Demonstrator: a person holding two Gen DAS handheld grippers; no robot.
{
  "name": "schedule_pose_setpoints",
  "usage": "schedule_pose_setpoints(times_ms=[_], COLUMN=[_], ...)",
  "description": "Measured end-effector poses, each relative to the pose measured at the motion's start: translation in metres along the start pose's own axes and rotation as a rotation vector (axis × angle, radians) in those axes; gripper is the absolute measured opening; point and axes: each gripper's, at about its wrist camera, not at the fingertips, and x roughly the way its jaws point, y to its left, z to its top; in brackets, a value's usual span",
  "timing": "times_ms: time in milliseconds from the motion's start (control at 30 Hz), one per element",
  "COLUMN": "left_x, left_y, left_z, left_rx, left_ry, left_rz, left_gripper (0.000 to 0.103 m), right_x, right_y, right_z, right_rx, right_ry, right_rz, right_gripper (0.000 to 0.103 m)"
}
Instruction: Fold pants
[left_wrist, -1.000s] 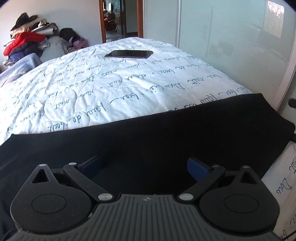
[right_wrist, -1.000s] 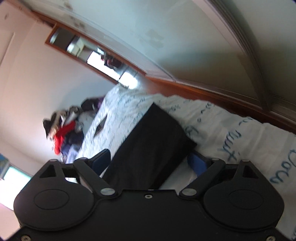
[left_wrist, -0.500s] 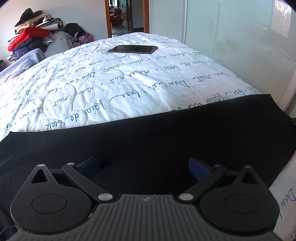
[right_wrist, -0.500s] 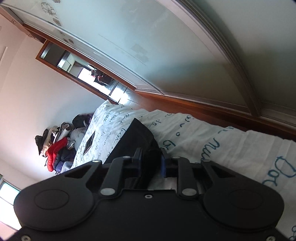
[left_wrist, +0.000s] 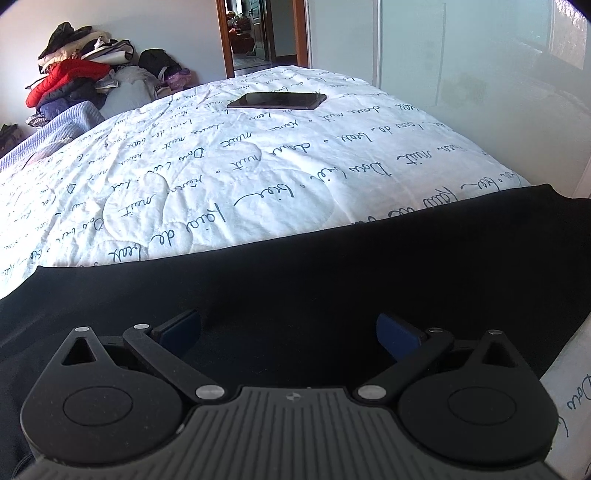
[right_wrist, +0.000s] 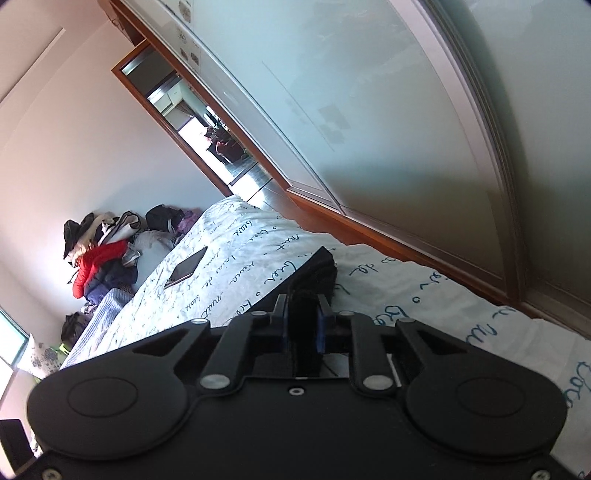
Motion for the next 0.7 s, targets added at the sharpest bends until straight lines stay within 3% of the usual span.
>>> schedule_pose_setpoints(times_ms=[133,233,300,433,533,633,700], left_x=[-0.001,-0.001,-0.001,0.009,0.016,0.017,0.017], left_y=[0.002,0.010,0.022,0.047,0.054,0.048,0.045], left_z=[0.001,0.005,0.009,0.021,0.032,0.039,0.039], left_rx=[0.001,-0.034,-0.113,-0.349,-0.464,-0.489,-0.484], left_ry=[0.000,0.016,0.036,0.142,0.197,0.204,0.201], left_rz=[0.002,-0.044,-0.127,-0.375,-0.540,-0.617,-0.624], left_gripper=[0.103,0.102,0.102,0.102,0.102,0.102,0.102], right_x=[0.000,0.001,0.001,0.005,0.011,0.017,0.022], right_y=[0.006,0.012,0.021,0.043,0.061,0.075,0.075], right_z=[-0.002,-0.003,-0.005,-0.014,-0.023,-0.032,-0.032], right_rx=[-0.029,-0.062,-0.121,-0.243,-0.334,-0.395,-0.396], right_ry=[-0.005,-0.003,-0.003,0.012,0.038,0.058,0.069], right_rz=[-0.015,-0.016,-0.021,-0.018,0.005,0.032,0.042], right_gripper=[0.016,0.016,0.016,0.016,0.016,0.016,0.016])
